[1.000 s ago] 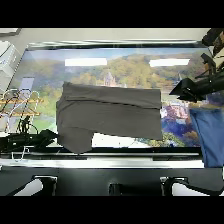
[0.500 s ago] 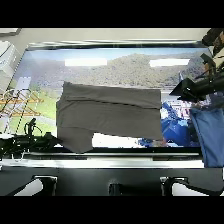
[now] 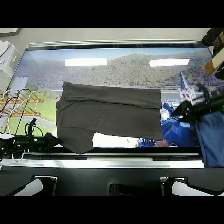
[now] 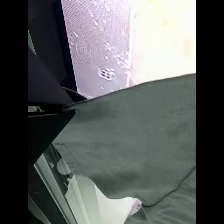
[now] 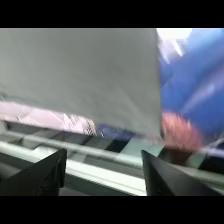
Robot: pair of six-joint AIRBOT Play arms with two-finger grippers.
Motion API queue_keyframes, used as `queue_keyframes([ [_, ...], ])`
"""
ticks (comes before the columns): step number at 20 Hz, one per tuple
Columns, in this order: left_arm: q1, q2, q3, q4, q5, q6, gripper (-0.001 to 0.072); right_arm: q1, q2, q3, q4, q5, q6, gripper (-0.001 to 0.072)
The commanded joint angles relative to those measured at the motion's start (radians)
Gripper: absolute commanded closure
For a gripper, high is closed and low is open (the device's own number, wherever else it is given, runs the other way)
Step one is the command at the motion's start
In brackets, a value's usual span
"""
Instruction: Fold the clothes and pants, and hang the long-sleeved shirts on hangers.
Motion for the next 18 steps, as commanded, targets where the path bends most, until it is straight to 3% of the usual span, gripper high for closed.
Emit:
queue_keyframes([
  [1, 0.0, -0.001, -0.001, 0.0, -0.009, 0.0, 0.069, -0.067, 0.001, -0.191, 0.015, -0.044, -0.053, 0.0176],
  [8, -0.001, -0.001, 0.0, 0.0, -0.029, -0.001, 0.069, -0.064, 0.0, -0.36, 0.019, -0.215, -0.141, 0.0176],
  [18, -0.001, -0.001, -0.001, 0.0, -0.033, -0.021, 0.069, -0.064, 0.0, -0.456, 0.078, -0.325, -0.178, 0.0192],
])
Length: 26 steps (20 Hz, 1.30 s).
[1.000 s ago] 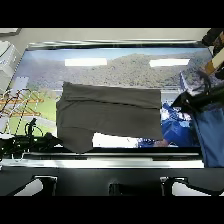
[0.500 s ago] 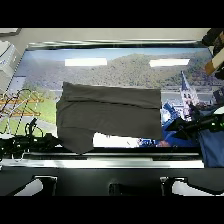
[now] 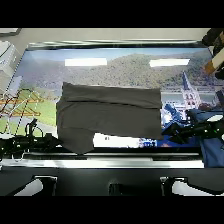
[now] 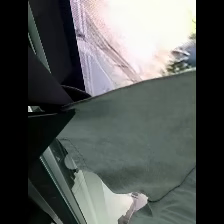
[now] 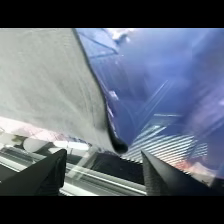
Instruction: Fold the clothes and pants, and hang the long-sleeved shirts on hangers.
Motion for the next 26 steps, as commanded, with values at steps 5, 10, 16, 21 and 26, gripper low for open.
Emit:
queue_keyframes([
  [5, -0.001, -0.001, 0.0, 0.0, -0.002, -0.013, 0.069, 0.089, 0.0, -0.084, 0.053, -0.122, -0.02, 0.0193],
  [10, 0.0, 0.0, 0.0, 0.0, -0.022, -0.014, 0.069, 0.142, 0.004, -0.089, 0.056, -0.142, -0.002, 0.0678],
  [16, 0.0, 0.103, 0.045, 0.001, -0.142, -0.161, 0.0692, 0.143, 0.136, -0.089, 0.03, 0.014, 0.03, 0.068],
  [21, -0.001, 0.431, 0.048, 0.001, -0.216, -0.369, 0.0692, 0.143, 0.34, -0.089, -0.096, 0.179, 0.148, 0.0681],
  [26, -0.012, 0.494, 0.1, -0.044, -0.193, -0.423, 0.0693, 0.143, 0.549, -0.067, -0.034, 0.105, 0.24, 0.0683],
])
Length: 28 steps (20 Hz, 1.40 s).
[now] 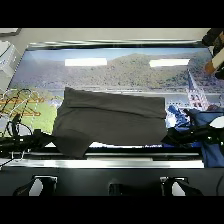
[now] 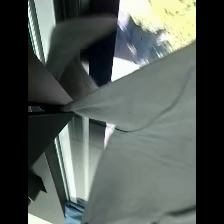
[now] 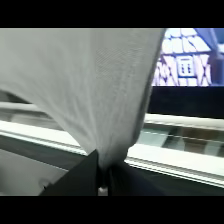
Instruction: Fold the clothes and pants, and hang the long-sleeved shirts on hangers.
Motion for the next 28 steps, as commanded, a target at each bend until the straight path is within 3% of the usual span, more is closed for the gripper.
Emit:
queue_keyframes([
  [1, -0.025, 0.007, 0.058, -0.057, 0.052, -0.031, 0.0693, 0.001, 0.097, 0.037, 0.013, -0.089, 0.088, 0.0683],
  [9, -0.271, -0.531, 0.492, -0.085, 0.262, 0.043, 0.0692, 0.088, -0.255, 0.306, -0.049, -0.31, 0.082, 0.0682],
  [12, -0.307, -0.758, 0.711, -0.085, 0.277, 0.045, 0.0693, 0.11, -0.378, 0.439, -0.098, -0.379, 0.148, 0.0682],
  [15, -0.344, -0.949, 0.917, -0.085, 0.259, 0.034, 0.0693, 0.121, -0.491, 0.55, -0.101, -0.37, 0.15, 0.0682],
  [21, -0.365, -1.2, 1.235, -0.085, 0.256, -0.034, 0.0693, 0.121, -0.643, 0.674, -0.093, -0.389, 0.15, 0.0681],
  [26, -0.383, -1.307, 1.283, -0.056, 0.249, -0.056, 0.0693, 0.121, -0.721, 0.689, -0.073, -0.407, 0.15, 0.0677],
  [27, -0.387, -1.319, 1.283, -0.052, 0.253, -0.056, 0.0676, 0.121, -0.729, 0.689, -0.074, -0.397, 0.151, 0.0617],
  [28, -0.387, -1.323, 1.283, -0.05, 0.258, -0.057, 0.0539, 0.118, -0.731, 0.689, -0.08, -0.377, 0.175, 0.0472],
])
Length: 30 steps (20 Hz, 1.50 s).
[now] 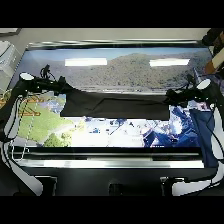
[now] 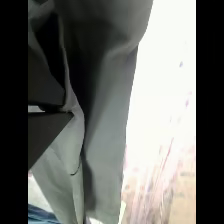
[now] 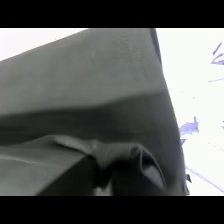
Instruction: Fold the clothes and pants, and hang the long-sleeved shirts on hangers.
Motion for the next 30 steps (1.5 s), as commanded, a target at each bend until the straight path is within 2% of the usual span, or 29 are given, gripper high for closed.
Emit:
queue_keyframes([
  [1, -0.005, -0.042, 0.023, 0.013, 0.005, -0.014, 0.0312, -0.012, -0.025, 0.012, 0.003, 0.06, 0.034, 0.0353],
  [2, 0.0, -0.037, 0.031, 0.013, -0.006, -0.014, 0.0203, -0.028, -0.019, 0.026, 0.006, 0.115, 0.033, 0.0317],
  [3, 0.006, -0.029, 0.045, 0.013, -0.029, -0.014, 0.0196, -0.056, -0.003, 0.042, 0.008, 0.17, 0.024, 0.0244],
  [4, 0.013, -0.022, 0.065, 0.013, -0.054, -0.014, 0.0193, -0.09, 0.017, 0.055, 0.019, 0.208, 0.002, 0.0205],
  [5, 0.017, -0.014, 0.096, 0.016, -0.093, -0.014, 0.0127, -0.129, 0.033, 0.066, 0.026, 0.226, -0.008, 0.0204],
  [6, 0.02, -0.007, 0.131, 0.031, -0.135, -0.016, 0.0091, -0.174, 0.038, 0.068, 0.046, 0.229, -0.008, 0.0171],
  [9, 0.006, 0.036, 0.241, 0.184, -0.229, -0.063, 0.0091, -0.277, -0.034, 0.068, 0.25, 0.298, -0.063, 0.0087],
  [11, -0.014, 0.089, 0.265, 0.323, -0.246, -0.093, 0.009, -0.286, -0.088, 0.068, 0.323, 0.31, -0.119, 0.0086],
  [15, -0.058, 0.19, 0.265, 0.504, -0.266, -0.119, 0.009, -0.271, -0.146, 0.067, 0.3, 0.219, -0.165, 0.0086],
  [19, -0.085, 0.236, 0.265, 0.525, -0.266, -0.146, 0.0091, -0.228, -0.197, 0.067, 0.285, 0.196, -0.196, 0.0086],
  [26, -0.097, 0.24, 0.265, 0.529, -0.266, -0.163, 0.0091, -0.097, -0.22, 0.067, 0.188, 0.146, -0.169, 0.0103],
  [27, -0.097, 0.24, 0.265, 0.529, -0.266, -0.163, 0.0091, -0.079, -0.22, 0.067, 0.158, 0.137, -0.156, 0.013],
  [29, -0.097, 0.239, 0.265, 0.528, -0.266, -0.163, 0.0091, -0.05, -0.22, 0.067, 0.145, 0.124, -0.142, 0.0233],
  [30, -0.1, 0.238, 0.264, 0.528, -0.266, -0.163, 0.009, -0.037, -0.22, 0.068, 0.144, 0.122, -0.142, 0.024],
])
